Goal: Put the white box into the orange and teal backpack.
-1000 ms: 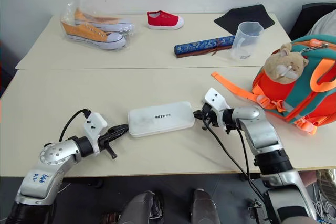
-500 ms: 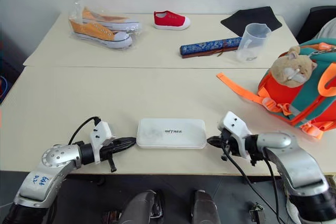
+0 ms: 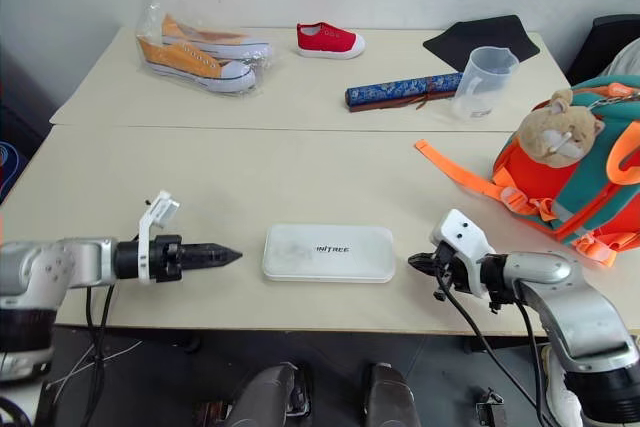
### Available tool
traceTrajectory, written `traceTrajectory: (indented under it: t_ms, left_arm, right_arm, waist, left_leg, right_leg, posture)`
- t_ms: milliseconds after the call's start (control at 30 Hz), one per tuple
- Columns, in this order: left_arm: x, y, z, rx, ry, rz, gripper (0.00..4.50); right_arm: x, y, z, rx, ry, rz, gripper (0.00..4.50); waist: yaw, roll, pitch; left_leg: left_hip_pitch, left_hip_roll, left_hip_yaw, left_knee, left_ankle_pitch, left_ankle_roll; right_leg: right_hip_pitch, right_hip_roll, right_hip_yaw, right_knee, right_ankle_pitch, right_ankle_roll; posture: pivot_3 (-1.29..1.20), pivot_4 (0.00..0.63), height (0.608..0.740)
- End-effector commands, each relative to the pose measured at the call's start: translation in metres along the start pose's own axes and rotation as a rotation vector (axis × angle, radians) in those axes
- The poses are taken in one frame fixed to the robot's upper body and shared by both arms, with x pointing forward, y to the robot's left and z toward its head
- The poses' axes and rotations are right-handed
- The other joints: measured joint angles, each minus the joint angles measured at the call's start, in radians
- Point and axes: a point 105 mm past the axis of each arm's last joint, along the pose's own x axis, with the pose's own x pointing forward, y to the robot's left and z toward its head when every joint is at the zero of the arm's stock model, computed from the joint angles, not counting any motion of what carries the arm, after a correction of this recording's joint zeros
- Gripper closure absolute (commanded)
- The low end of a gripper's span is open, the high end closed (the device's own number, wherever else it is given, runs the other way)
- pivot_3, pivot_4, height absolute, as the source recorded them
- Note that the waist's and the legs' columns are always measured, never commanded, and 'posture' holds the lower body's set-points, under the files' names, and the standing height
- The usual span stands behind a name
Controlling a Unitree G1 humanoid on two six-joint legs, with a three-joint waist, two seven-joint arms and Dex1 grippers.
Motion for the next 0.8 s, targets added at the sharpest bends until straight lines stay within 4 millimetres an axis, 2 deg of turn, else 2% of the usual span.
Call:
traceTrajectory:
  t_ms: [33,133,200,267,400,567,733,800]
  left_arm:
    - [0.013,-0.005,-0.003,-0.141,0.063,-0.055,0.01]
    - [0.036,-0.016,-0.011,-0.122,0.164,-0.087,0.01]
    - [0.046,-0.014,-0.012,-0.119,0.176,-0.068,0.01]
    - [0.053,-0.008,-0.012,-0.123,0.168,-0.023,0.01]
    - [0.073,-0.018,-0.009,-0.154,0.119,-0.110,0.01]
    - [0.083,-0.031,-0.004,-0.169,0.095,-0.200,0.01]
    - [0.078,-0.035,0.003,-0.179,0.072,-0.228,1.09]
    - [0.076,-0.038,0.004,-0.169,0.076,-0.242,1.27]
  right_arm:
    - [0.008,0.002,0.006,-0.050,-0.016,0.021,4.50]
    - [0.019,0.003,0.012,-0.057,-0.035,0.038,4.50]
    - [0.024,0.004,0.015,-0.068,-0.039,0.049,4.50]
    - [0.027,0.006,0.016,-0.078,-0.040,0.059,4.50]
    - [0.039,0.009,0.020,-0.070,-0.058,0.074,4.50]
    - [0.043,0.009,0.018,-0.075,-0.060,0.083,4.50]
    - [0.038,0.006,0.010,-0.081,-0.045,0.074,4.50]
    - [0.035,0.006,0.005,-0.080,-0.037,0.068,4.50]
  waist:
    - [-0.004,-0.001,0.000]
    - [-0.005,-0.002,0.000]
    - [-0.005,-0.002,0.000]
    - [-0.005,-0.002,0.000]
    - [0.002,-0.002,0.000]
    - [0.015,-0.002,-0.001]
    - [0.015,-0.002,-0.001]
    - [0.015,-0.002,-0.001]
  left_leg:
    - [0.000,0.000,0.000,0.000,0.000,0.001]
    - [0.000,0.000,0.000,0.000,0.003,0.005]
    - [0.000,0.000,0.000,0.001,0.003,0.005]
    - [0.001,0.000,0.000,0.001,0.002,0.004]
    - [0.005,0.000,-0.002,0.002,0.000,-0.001]
    - [0.005,0.000,-0.002,0.004,-0.001,-0.001]
    - [0.004,0.000,-0.003,0.004,-0.001,-0.001]
    - [0.004,0.000,-0.003,0.004,-0.001,-0.001]
  right_leg:
    - [0.000,0.000,0.000,0.000,0.000,0.000]
    - [0.000,0.000,0.000,0.000,0.000,0.000]
    - [0.001,0.000,0.000,0.000,0.000,0.000]
    - [0.002,0.000,0.000,0.000,0.000,0.000]
    - [0.007,0.000,-0.001,-0.001,0.000,0.000]
    - [0.008,0.000,-0.001,-0.001,0.000,0.000]
    - [0.008,0.000,-0.001,-0.001,0.000,0.000]
    - [0.007,0.000,-0.002,-0.001,0.000,0.000]
  posture:
    - [0.00,0.150,0.740]
    - [0.00,0.150,0.740]
    - [0.00,0.150,0.740]
    - [0.00,0.150,0.740]
    - [0.00,0.150,0.740]
    - [0.00,0.150,0.740]
    - [0.00,0.150,0.740]
    - [0.00,0.150,0.740]
